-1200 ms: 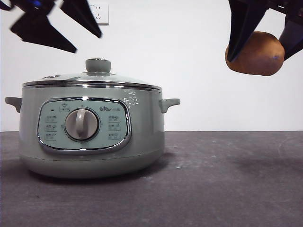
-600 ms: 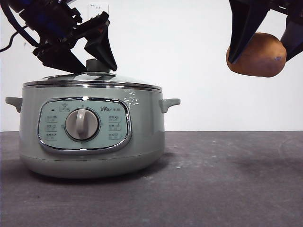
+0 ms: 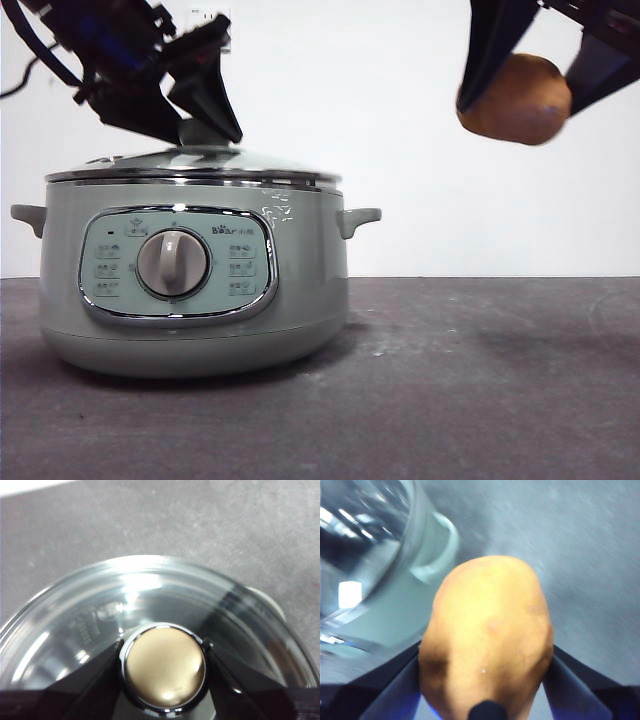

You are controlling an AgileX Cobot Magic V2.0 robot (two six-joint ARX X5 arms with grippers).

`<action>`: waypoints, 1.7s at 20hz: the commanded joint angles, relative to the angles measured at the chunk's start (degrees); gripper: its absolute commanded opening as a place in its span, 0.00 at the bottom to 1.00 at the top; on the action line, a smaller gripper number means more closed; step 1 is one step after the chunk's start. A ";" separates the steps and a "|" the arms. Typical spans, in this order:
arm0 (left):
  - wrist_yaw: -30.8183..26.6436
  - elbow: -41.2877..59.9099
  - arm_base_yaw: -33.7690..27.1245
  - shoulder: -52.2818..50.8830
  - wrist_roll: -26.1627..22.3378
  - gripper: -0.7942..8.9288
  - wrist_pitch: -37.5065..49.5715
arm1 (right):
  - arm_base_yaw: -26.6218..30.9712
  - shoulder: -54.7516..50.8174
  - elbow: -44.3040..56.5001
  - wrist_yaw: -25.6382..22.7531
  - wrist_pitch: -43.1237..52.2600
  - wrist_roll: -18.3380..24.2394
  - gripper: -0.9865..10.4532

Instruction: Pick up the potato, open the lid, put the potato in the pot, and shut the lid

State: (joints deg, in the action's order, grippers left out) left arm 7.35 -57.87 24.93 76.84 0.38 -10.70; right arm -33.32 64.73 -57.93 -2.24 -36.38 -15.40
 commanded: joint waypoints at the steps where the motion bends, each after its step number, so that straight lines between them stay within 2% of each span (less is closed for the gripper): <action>1: -0.81 -3.37 0.13 -4.96 -1.03 0.07 -1.25 | -0.09 0.13 -0.90 5.95 5.51 0.26 0.08; 2: -2.60 -4.46 0.13 -7.06 -2.12 0.07 -3.34 | -0.09 0.61 -1.55 8.37 7.61 0.26 0.08; 7: -12.66 -7.13 0.13 -18.69 -3.65 0.07 -12.24 | -1.95 10.05 -11.52 11.32 7.52 0.96 0.08; 13: -21.38 -7.13 0.13 -33.59 -3.65 0.07 -20.63 | -6.08 29.73 -30.49 11.34 4.57 6.82 0.08; 19: -25.53 -7.13 0.13 -44.00 -3.63 0.07 -25.49 | -9.22 49.20 -50.27 10.82 -2.84 12.79 0.08; 25: -27.41 -7.13 0.13 -45.53 -3.63 0.07 -29.27 | -11.54 59.12 -52.13 9.49 -3.69 14.58 0.08; 29: -27.41 -7.13 0.13 -45.53 -3.63 0.07 -29.94 | -12.68 61.53 -52.13 7.41 -5.75 16.83 0.08; 31: -27.41 -7.13 0.13 -45.53 -3.63 0.07 -30.03 | -13.31 62.49 -52.13 4.63 -6.38 18.53 0.08; 34: -27.39 -7.13 0.13 -45.53 -3.63 0.07 -30.36 | -13.31 63.25 -52.13 4.83 -8.09 19.06 0.10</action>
State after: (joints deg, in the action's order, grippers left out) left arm -19.99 -64.29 24.95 31.79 -2.57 -43.51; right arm -46.50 127.02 -110.19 2.76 -44.18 3.03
